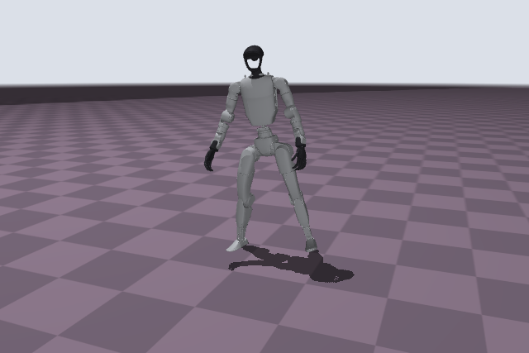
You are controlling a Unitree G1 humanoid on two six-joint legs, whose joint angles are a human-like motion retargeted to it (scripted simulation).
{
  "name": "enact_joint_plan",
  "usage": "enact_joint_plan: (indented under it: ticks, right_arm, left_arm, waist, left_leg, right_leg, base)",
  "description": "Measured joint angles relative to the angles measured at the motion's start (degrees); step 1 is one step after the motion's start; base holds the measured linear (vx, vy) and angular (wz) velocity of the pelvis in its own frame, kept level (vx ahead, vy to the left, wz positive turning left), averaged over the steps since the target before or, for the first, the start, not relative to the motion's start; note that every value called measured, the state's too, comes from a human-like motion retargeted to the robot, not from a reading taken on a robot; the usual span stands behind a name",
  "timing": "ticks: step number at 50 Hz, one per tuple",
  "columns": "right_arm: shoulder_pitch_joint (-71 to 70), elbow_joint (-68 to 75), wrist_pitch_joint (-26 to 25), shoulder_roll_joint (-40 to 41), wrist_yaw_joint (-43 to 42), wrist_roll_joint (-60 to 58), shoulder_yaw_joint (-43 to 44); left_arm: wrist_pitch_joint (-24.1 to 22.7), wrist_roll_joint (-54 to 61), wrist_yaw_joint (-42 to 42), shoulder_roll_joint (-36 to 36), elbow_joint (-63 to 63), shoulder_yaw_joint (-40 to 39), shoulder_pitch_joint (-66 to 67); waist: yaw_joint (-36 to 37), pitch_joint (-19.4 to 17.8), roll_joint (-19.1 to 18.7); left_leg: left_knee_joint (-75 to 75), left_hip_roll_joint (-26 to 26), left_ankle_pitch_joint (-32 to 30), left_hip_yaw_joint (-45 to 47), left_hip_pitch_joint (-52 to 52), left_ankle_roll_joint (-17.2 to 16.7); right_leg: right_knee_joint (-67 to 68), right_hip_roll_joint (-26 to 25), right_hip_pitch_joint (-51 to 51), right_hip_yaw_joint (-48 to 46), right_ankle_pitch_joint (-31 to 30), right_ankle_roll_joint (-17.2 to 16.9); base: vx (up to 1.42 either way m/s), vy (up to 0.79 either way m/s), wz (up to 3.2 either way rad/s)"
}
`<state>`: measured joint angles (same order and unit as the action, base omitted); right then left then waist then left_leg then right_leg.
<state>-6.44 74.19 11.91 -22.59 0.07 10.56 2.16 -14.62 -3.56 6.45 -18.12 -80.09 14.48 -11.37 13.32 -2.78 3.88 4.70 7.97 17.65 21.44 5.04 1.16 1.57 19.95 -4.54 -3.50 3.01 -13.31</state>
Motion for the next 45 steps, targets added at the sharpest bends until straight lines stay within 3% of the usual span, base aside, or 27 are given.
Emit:
enact_joint_plan:
  ticks: [7, 11, 13, 17, 20, 25, 30, 35, 38, 42, 45]
  right_arm:
    - [2.14, 0.16, 0.59, 0.50, -0.78, -1.61, 1.25]
    - [3.47, 1.39, 0.71, 0.03, -0.80, -0.98, 1.67]
    - [3.38, 2.64, -0.19, -0.06, -1.22, -2.62, 2.56]
    - [2.97, 4.14, -2.57, 1.31, -1.48, -6.34, 5.17]
    - [2.97, 3.07, -2.79, 2.95, -1.18, -5.57, 5.35]
    - [3.27, 1.25, -2.11, 4.16, -3.28, -4.06, 2.78]
    - [2.82, 1.66, -1.29, 5.22, -1.42, -3.07, 0.57]
    - [3.13, 1.15, -1.44, 4.13, 1.84, -2.14, -0.53]
    - [2.98, 2.09, -1.62, 2.26, 2.37, -3.26, 0.68]
    - [2.09, 4.33, -2.41, -1.07, 3.76, -6.23, 1.86]
    - [0.12, 5.32, -3.50, -3.02, 4.37, -8.33, 1.13]
  left_arm:
    - [-2.17, 3.61, -2.35, -1.72, 0.71, -0.85, -0.60]
    - [-2.69, 0.96, -4.27, -1.77, 1.89, -0.69, -1.51]
    - [-2.65, 0.97, -5.20, -1.53, 1.98, -0.55, -1.91]
    - [-1.47, 3.19, -4.91, -1.16, -0.44, -0.51, -2.45]
    - [0.55, 2.37, -4.14, -1.16, -3.55, -1.78, -3.85]
    - [3.34, 1.35, -5.66, -1.63, -3.21, -5.14, -4.33]
    - [3.85, 1.45, -3.37, -2.84, -0.64, -5.46, -3.50]
    - [4.08, 2.39, 0.22, -2.67, 1.12, -5.30, -2.12]
    - [3.65, 2.36, 1.03, -0.97, 1.38, -4.91, -1.80]
    - [3.37, 1.02, 3.23, 2.08, 1.57, -3.37, -1.72]
    - [3.59, 0.47, 5.39, 2.93, 2.44, -1.96, -0.67]
  waist:
    - [-1.56, 1.16, 1.79]
    - [-2.66, 1.27, 0.43]
    - [-3.39, 0.97, -0.44]
    - [-4.94, 0.35, -0.78]
    - [-5.93, -0.02, -1.98]
    - [-7.95, -0.25, -4.62]
    - [-8.10, 0.57, -3.58]
    - [-6.33, 1.51, -1.63]
    - [-3.67, 1.30, -2.30]
    - [-0.51, 0.48, -3.66]
    - [0.09, -0.31, -2.67]
  left_leg:
    - [-1.52, 6.63, 0.80, -1.82, 0.15, -1.24]
    - [-4.76, 8.67, -4.84, -1.65, -0.20, -2.11]
    - [-6.05, 8.61, -7.37, -2.33, -0.02, -4.04]
    - [-7.58, 5.22, -6.73, -1.93, 0.97, -8.33]
    - [-8.97, 3.32, -7.29, -1.48, 1.62, -8.90]
    - [-9.43, 2.71, -6.99, -2.55, 0.59, -8.08]
    - [-9.60, -0.02, -6.78, -2.30, -0.94, -6.89]
    - [-9.64, -5.83, -6.75, -1.43, -1.84, -5.61]
    - [-9.59, -8.79, -7.01, -1.63, -1.95, -4.87]
    - [-8.36, -11.52, -5.24, -2.98, -2.36, -2.90]
    - [-6.76, -11.86, -1.65, 1.93, -2.12, 0.07]
  right_leg:
    - [0.20, 5.08, 0.53, -2.13, -0.48, -0.64]
    - [1.37, 7.01, 0.84, -3.62, -2.43, 0.18]
    - [1.85, 7.86, 0.93, -4.17, -4.76, 0.61]
    - [3.10, 10.36, 0.48, -7.53, -9.57, 1.40]
    - [7.68, 9.53, -0.51, -12.02, -5.43, 2.81]
    - [21.68, 2.01, -4.41, -13.23, 6.54, 5.64]
    - [28.12, -8.62, -8.23, -10.88, 15.57, 8.77]
    - [14.80, -15.76, -5.70, -4.71, 10.93, 10.72]
    - [8.59, -14.38, -3.52, -2.79, 6.84, 10.86]
    - [4.34, -10.45, -1.69, -1.77, 2.93, 6.09]
    - [1.70, -6.83, -0.69, -1.77, 1.34, 3.40]
  base:
    - [-0.01, 0.45, 0.35]
    - [-0.03, 0.64, 0.51]
    - [-0.05, 0.69, 0.31]
    - [-0.04, 0.67, 0.08]
    - [-0.04, 0.58, 0.05]
    - [-0.05, 0.43, 0.18]
    - [-0.05, 0.28, -0.06]
    - [-0.04, 0.25, -0.17]
    - [-0.05, 0.28, -0.19]
    - [-0.07, 0.27, 0.10]
    - [-0.06, 0.23, 0.18]
